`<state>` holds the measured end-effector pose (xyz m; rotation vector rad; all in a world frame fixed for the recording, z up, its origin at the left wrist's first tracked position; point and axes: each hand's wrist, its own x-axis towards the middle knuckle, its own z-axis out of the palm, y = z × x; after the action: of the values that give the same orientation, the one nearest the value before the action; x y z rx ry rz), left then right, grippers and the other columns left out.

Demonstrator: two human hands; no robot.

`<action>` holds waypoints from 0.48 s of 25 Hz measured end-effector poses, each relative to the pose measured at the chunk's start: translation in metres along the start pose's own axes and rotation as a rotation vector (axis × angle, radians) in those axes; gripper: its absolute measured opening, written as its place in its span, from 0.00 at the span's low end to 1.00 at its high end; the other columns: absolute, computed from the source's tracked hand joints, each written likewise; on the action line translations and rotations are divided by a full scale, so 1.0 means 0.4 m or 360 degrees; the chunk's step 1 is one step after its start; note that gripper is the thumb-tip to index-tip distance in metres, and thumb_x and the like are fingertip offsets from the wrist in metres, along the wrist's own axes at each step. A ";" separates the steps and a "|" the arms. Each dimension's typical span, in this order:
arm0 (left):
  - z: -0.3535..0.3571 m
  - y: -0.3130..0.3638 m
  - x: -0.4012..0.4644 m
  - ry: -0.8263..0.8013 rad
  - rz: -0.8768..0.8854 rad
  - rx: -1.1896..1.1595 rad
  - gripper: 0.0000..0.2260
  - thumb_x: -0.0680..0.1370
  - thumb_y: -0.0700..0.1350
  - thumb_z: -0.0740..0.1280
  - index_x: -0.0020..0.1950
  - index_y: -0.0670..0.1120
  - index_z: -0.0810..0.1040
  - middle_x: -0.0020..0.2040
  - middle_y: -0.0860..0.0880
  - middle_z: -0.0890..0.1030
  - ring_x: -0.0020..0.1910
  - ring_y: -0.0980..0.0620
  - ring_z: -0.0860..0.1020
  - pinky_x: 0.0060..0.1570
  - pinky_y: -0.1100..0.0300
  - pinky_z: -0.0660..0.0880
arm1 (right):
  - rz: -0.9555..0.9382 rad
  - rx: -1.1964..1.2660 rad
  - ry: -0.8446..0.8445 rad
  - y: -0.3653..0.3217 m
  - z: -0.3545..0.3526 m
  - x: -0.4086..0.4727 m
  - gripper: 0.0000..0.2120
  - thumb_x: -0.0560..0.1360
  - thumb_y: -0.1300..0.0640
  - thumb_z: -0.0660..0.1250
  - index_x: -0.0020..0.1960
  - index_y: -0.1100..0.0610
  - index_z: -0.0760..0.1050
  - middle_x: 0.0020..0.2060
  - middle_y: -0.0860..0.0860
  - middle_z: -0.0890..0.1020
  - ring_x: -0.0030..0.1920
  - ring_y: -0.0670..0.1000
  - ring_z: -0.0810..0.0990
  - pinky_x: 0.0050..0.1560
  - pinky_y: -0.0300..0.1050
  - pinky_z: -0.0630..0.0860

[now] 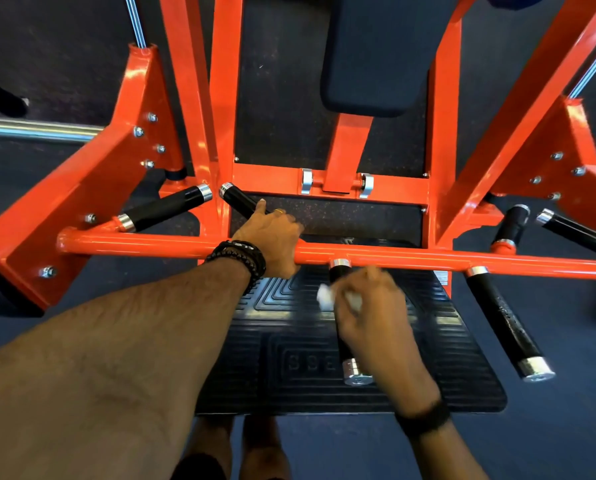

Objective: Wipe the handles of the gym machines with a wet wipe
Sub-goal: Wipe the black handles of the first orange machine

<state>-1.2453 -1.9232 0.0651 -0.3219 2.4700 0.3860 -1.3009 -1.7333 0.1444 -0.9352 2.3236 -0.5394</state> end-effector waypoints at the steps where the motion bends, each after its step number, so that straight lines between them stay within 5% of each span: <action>1: 0.002 0.001 0.000 0.0001 0.0002 0.0007 0.22 0.72 0.57 0.66 0.61 0.46 0.75 0.59 0.47 0.78 0.63 0.45 0.74 0.72 0.36 0.58 | 0.0096 0.0115 0.0093 0.012 0.007 0.041 0.06 0.73 0.63 0.72 0.42 0.53 0.80 0.41 0.48 0.77 0.41 0.43 0.74 0.41 0.32 0.65; 5: 0.006 -0.001 0.002 0.0019 0.0030 0.0009 0.22 0.72 0.58 0.66 0.60 0.46 0.75 0.58 0.47 0.79 0.63 0.45 0.75 0.72 0.35 0.58 | 0.0277 0.0421 0.0305 0.020 0.001 -0.010 0.05 0.72 0.63 0.73 0.42 0.54 0.81 0.40 0.47 0.81 0.42 0.40 0.79 0.43 0.26 0.69; 8: 0.013 0.001 0.004 0.0167 0.0046 0.0025 0.22 0.72 0.61 0.66 0.58 0.47 0.76 0.58 0.47 0.80 0.62 0.45 0.76 0.71 0.37 0.60 | 0.0482 0.0808 0.0174 0.004 -0.058 -0.142 0.04 0.72 0.63 0.75 0.41 0.55 0.83 0.37 0.50 0.85 0.39 0.46 0.82 0.42 0.36 0.76; 12: 0.006 0.006 -0.007 0.0214 0.0094 0.0000 0.34 0.68 0.69 0.67 0.67 0.50 0.73 0.65 0.49 0.76 0.67 0.46 0.73 0.72 0.36 0.53 | 0.0593 0.1194 0.0350 -0.032 -0.153 -0.213 0.03 0.73 0.66 0.72 0.42 0.60 0.83 0.37 0.51 0.86 0.37 0.44 0.81 0.41 0.34 0.76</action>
<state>-1.2424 -1.9199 0.0655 -0.2833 2.6162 0.4006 -1.2831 -1.6710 0.2279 -0.0919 2.1158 -1.2677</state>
